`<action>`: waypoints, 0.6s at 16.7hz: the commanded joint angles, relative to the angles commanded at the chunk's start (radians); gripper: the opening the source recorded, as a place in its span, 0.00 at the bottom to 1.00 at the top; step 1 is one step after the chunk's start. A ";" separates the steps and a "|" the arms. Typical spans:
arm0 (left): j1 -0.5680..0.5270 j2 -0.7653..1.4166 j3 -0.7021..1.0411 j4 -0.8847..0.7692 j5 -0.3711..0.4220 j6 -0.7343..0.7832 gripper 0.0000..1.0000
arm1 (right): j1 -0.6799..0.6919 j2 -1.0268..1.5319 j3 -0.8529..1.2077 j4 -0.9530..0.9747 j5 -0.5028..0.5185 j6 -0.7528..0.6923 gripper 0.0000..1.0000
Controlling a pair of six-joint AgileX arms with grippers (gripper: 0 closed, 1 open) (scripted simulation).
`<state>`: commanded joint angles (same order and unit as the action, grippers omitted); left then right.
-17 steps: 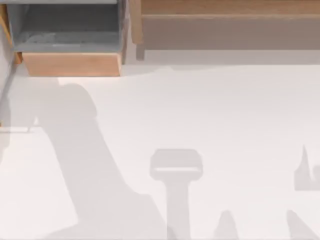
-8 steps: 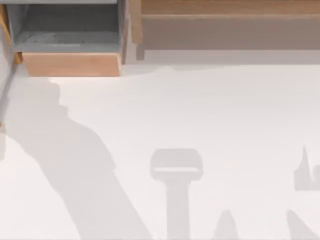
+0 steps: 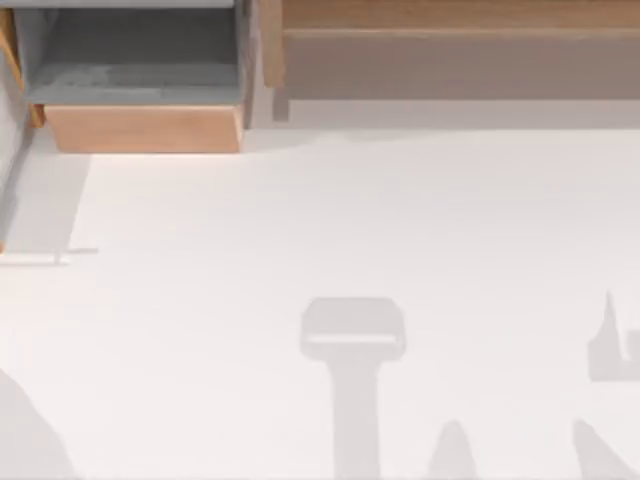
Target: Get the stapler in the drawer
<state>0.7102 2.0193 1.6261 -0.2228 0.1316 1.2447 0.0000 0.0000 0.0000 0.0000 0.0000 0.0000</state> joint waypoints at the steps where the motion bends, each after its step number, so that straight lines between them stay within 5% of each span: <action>1: 0.024 -0.013 -0.076 0.102 0.016 0.051 1.00 | 0.000 0.000 0.000 0.000 0.000 0.000 1.00; 10: 0.121 -0.043 -0.744 1.013 0.263 0.349 1.00 | 0.000 0.000 0.000 0.000 0.000 0.000 1.00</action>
<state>0.8310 1.9760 0.8819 0.7903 0.3941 1.5933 0.0000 0.0000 0.0000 0.0000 0.0000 0.0000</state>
